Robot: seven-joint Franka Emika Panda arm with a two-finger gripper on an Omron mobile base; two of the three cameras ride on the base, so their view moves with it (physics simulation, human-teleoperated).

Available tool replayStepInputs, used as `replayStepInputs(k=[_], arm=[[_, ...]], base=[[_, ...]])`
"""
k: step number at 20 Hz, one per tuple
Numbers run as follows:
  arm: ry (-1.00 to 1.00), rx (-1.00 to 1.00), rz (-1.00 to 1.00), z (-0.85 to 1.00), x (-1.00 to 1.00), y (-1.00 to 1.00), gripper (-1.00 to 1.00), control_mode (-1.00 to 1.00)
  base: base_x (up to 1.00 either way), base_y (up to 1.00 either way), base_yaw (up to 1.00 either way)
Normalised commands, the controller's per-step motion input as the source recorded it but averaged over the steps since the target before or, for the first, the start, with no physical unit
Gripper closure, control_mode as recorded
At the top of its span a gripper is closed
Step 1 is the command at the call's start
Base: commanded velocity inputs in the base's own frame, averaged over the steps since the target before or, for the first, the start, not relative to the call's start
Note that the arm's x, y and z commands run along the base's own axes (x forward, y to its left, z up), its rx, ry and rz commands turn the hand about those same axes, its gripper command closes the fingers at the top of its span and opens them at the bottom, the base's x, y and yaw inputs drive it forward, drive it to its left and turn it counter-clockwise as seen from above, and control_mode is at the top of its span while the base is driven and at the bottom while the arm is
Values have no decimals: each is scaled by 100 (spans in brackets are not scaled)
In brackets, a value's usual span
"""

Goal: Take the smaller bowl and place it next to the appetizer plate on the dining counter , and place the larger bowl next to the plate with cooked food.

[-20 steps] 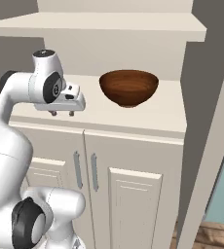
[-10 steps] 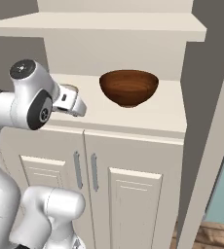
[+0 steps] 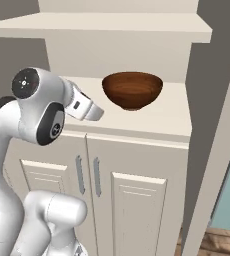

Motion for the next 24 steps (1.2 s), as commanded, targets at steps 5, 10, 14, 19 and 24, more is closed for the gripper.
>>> replayStepInputs(k=[5,10,14,19,24], arm=[[-5,33,-21,23,-2,-67,-100,-100],[8,35,-13,0,7,-60,-100,-100],[17,33,-4,0,38,-47,-100,-100],[12,14,0,0,50,-15,-100,-100],[2,1,0,-17,50,-2,-100,-100]], base=[[0,0,0],[0,0,0],[0,0,0],[0,0,0],[0,0,0]])
